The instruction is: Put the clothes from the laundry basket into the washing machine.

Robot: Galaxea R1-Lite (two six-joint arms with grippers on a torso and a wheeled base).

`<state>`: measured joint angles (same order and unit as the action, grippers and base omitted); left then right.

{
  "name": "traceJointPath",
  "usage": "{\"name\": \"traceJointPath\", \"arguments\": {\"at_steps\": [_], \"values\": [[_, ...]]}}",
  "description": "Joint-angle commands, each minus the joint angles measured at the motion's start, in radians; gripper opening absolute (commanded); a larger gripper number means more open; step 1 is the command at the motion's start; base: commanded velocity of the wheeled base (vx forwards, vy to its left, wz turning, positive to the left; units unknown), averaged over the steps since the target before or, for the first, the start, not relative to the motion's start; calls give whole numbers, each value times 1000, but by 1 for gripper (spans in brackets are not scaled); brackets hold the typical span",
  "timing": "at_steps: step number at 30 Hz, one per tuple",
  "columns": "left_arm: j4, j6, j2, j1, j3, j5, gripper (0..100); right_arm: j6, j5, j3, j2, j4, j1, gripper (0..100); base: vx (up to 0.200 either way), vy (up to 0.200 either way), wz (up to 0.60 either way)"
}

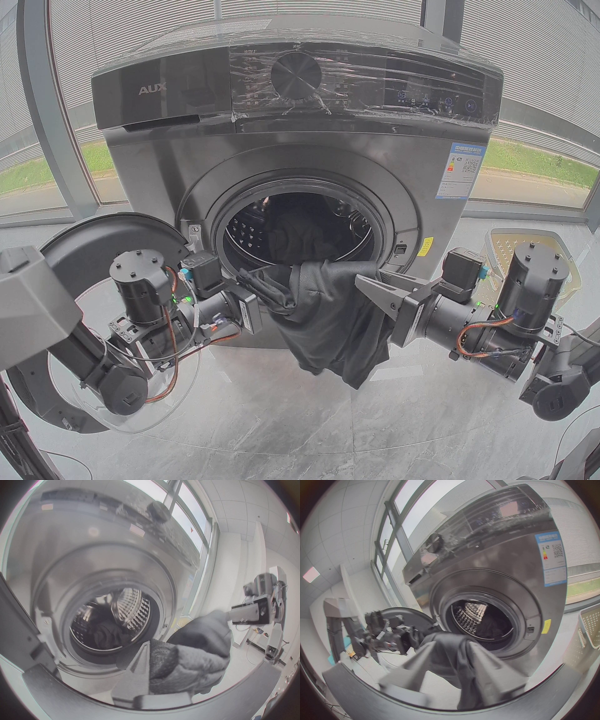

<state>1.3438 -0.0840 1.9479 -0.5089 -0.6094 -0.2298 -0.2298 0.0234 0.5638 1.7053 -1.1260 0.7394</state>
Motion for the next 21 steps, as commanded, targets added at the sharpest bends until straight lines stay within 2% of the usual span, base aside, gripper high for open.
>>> {"name": "traceJointPath", "arguments": {"at_steps": [1, 3, 12, 18, 21], "values": [[-2, 6, -118, -3, 33, 38, 0, 23, 20, -2, 57, 15, -69, 100, 0, 0, 0], [3, 9, -124, -16, 43, 55, 0, 47, 20, -19, 65, 17, -89, 100, 0, 0, 0], [3, 9, -138, -39, 56, 61, 0, 73, 21, -62, 63, 17, -92, 100, 0, 0, 0], [3, 7, -138, -40, 39, 64, 0, 76, 13, -73, 66, 17, -80, 100, 0, 0, 0], [3, 7, -138, -43, 17, 92, 0, 76, 10, -79, 77, 17, -66, 100, 0, 0, 0]]}}
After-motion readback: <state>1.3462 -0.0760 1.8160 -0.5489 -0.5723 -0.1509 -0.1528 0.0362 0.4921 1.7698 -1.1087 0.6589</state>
